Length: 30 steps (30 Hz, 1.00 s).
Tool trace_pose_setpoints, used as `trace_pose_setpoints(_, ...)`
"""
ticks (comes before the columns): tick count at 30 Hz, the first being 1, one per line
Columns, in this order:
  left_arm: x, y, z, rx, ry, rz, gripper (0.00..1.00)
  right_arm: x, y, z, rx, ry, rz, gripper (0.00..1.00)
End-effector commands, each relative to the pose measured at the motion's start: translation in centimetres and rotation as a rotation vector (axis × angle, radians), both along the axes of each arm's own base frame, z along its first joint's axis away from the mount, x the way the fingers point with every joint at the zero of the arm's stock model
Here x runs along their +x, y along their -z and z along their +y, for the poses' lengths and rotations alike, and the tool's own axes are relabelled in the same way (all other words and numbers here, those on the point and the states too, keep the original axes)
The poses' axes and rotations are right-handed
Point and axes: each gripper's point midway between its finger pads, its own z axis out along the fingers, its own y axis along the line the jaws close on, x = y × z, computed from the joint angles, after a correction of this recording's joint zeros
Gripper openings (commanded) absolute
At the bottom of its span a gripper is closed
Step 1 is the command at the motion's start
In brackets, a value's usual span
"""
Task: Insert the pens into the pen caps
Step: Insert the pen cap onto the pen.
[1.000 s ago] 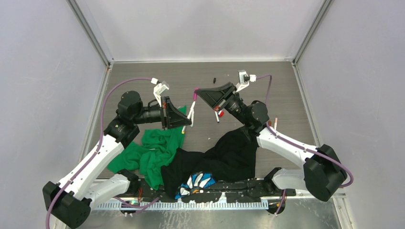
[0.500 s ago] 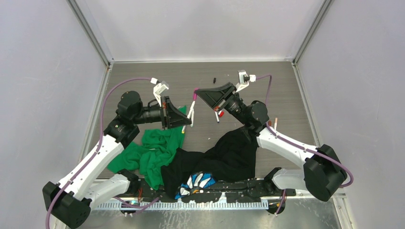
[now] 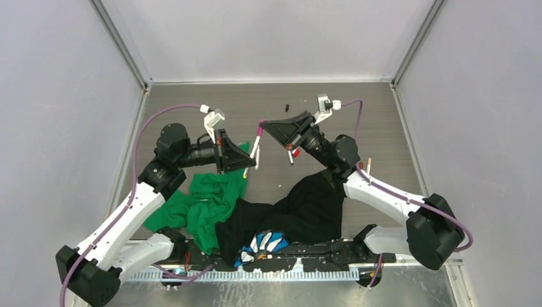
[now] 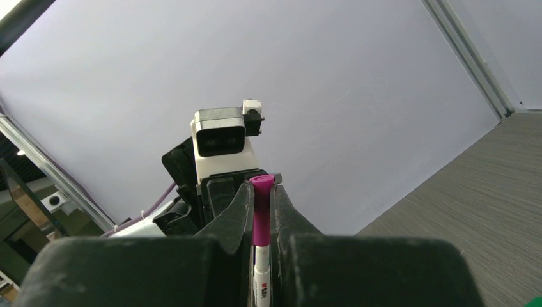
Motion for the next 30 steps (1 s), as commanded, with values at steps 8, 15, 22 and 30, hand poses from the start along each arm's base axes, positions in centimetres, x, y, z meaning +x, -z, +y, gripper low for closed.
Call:
trace_pose_setpoints(8, 0.3, -1.7, 0.4, -0.038, -0.051, -0.079, 0.0, -2.1, -0.3, 0.5, 0.027, -0.039, -0.015, 0.01)
trace_pose_setpoints(15, 0.9, -1.9, 1.0, -0.041, -0.12, -0.101, 0.0, -2.8, 2.1, 1.6, 0.026, -0.037, 0.068, 0.01)
trace_pose_setpoints(22, 1.3, -1.8, 1.4, -0.038, -0.167, -0.109, 0.0, -3.8, 4.0, 2.9, 0.012, -0.073, 0.131, 0.01)
trace_pose_setpoints(30, 1.1, -1.7, 1.4, -0.025, -0.15, -0.124, 0.0, -4.2, 4.9, 4.1, -0.09, -0.109, 0.114, 0.23)
